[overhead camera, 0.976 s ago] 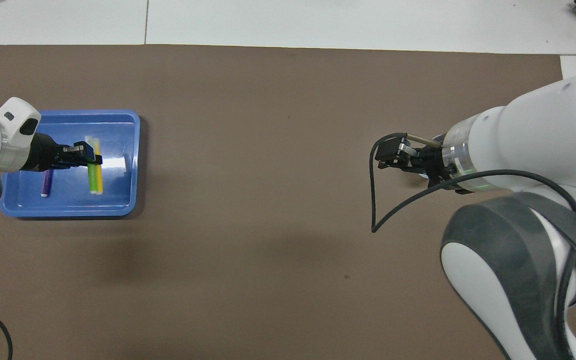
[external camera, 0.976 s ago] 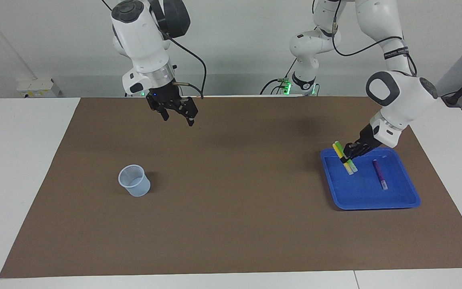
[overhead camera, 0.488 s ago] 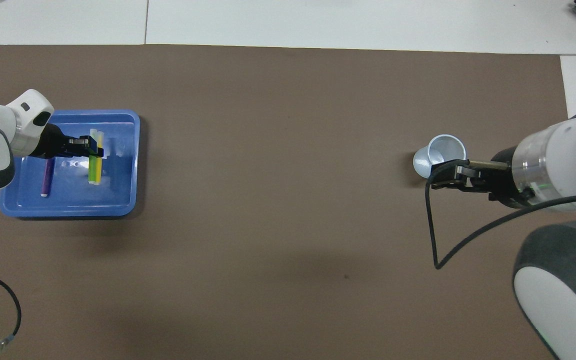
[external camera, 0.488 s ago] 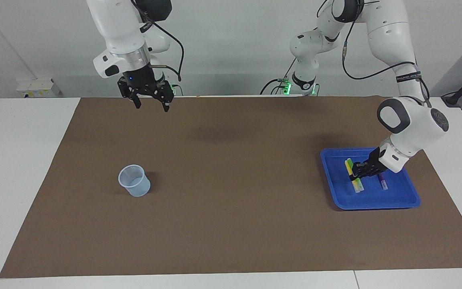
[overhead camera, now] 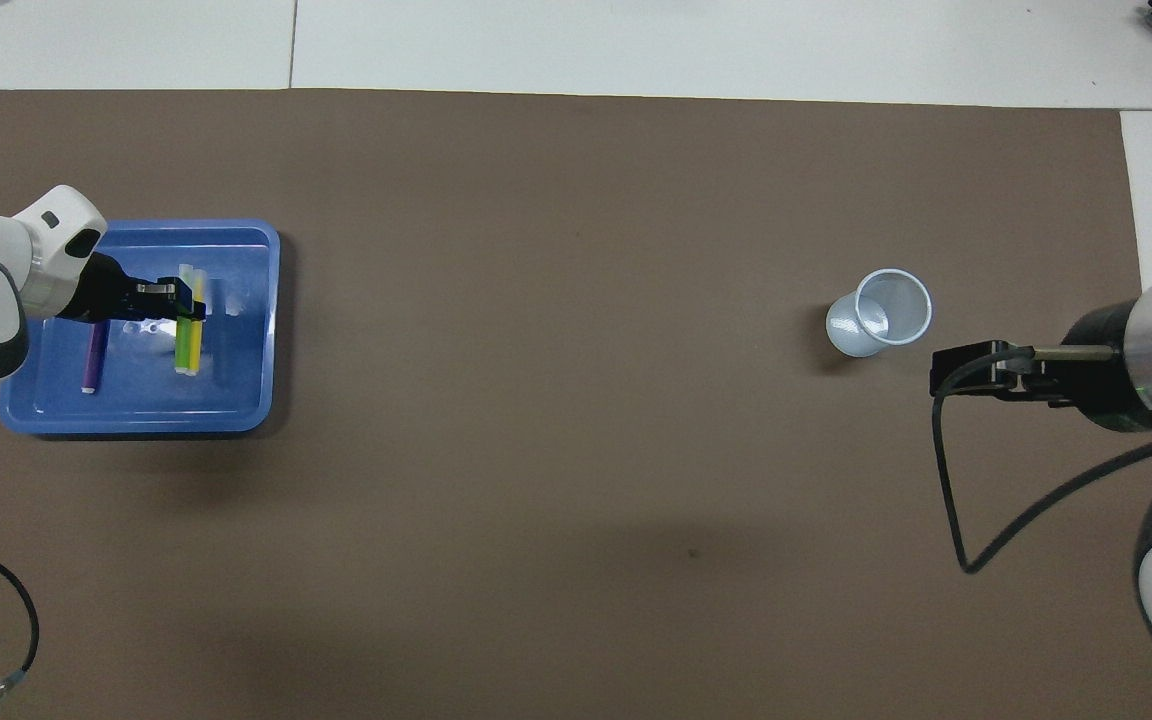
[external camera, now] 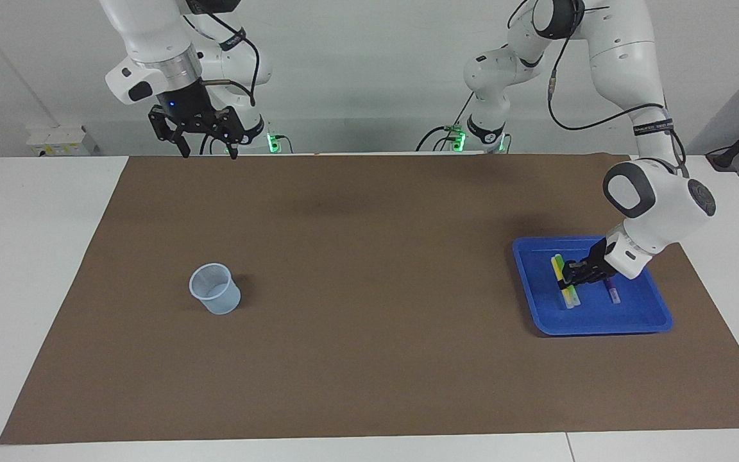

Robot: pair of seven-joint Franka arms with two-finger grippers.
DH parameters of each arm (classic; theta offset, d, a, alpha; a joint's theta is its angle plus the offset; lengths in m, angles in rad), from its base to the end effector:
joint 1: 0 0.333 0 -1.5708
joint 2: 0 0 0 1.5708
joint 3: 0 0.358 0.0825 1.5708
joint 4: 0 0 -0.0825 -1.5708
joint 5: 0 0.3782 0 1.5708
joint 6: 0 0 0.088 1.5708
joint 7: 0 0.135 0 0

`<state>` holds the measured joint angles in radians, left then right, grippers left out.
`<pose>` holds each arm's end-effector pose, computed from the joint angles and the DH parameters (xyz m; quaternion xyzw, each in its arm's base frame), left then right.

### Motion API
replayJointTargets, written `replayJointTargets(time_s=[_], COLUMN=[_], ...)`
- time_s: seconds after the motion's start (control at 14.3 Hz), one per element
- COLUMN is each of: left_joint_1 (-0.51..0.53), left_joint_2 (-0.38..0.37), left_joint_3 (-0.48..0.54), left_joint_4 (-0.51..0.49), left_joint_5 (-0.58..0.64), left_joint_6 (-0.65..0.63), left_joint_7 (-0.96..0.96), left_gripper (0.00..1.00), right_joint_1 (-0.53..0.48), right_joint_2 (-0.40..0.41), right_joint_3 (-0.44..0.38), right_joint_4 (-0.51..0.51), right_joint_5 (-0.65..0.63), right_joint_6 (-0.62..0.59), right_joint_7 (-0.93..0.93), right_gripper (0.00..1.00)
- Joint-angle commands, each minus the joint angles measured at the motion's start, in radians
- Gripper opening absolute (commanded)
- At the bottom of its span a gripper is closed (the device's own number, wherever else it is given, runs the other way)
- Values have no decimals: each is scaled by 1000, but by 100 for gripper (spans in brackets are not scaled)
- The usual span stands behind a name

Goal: Right arm passes pens to left for tray arrangement
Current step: 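Lower the pen into the blue tray and release with the left gripper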

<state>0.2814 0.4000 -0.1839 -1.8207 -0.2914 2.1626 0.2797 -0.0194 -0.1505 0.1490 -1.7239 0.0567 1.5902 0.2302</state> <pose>0.6460 0.0544 0.3349 0.9877 0.0003 0.0017 0.1562 0.4912 0.0778 0.6465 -0.9985 0.0513 -0.0044 0.0183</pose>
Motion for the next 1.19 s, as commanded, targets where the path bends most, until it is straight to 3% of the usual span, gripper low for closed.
replayJointTargets(time_s=[0.0,0.07,0.14,0.7,0.98,1.12], left_joint_1=[5,9,12,28,21,12], left_joint_2=[0,0,-1,0,-35,-52], left_joint_3=[-6,-6,-6,-5,3,3], left_joint_4=[-16,-11,-11,67,96,127], left_joint_5=[18,18,17,14,27,102], left_joint_6=[34,25,23,-50,-58,-63], left_joint_7=[12,7,7,1,-10,-14], left_gripper=[75,94,98,99,99,99], right_joint_1=[-16,-16,-16,-17,-17,-20], right_joint_2=[-15,-15,-15,-14,-14,-14], right_joint_3=[15,15,15,15,14,11], right_joint_4=[-8,-8,-8,-6,-6,-6], right_joint_5=[-14,-14,-14,-14,-11,-11], right_joint_6=[-13,-12,-10,1,1,7], right_joint_7=[-26,-26,-25,-26,-28,-28], right_gripper=[100,100,100,100,100,100])
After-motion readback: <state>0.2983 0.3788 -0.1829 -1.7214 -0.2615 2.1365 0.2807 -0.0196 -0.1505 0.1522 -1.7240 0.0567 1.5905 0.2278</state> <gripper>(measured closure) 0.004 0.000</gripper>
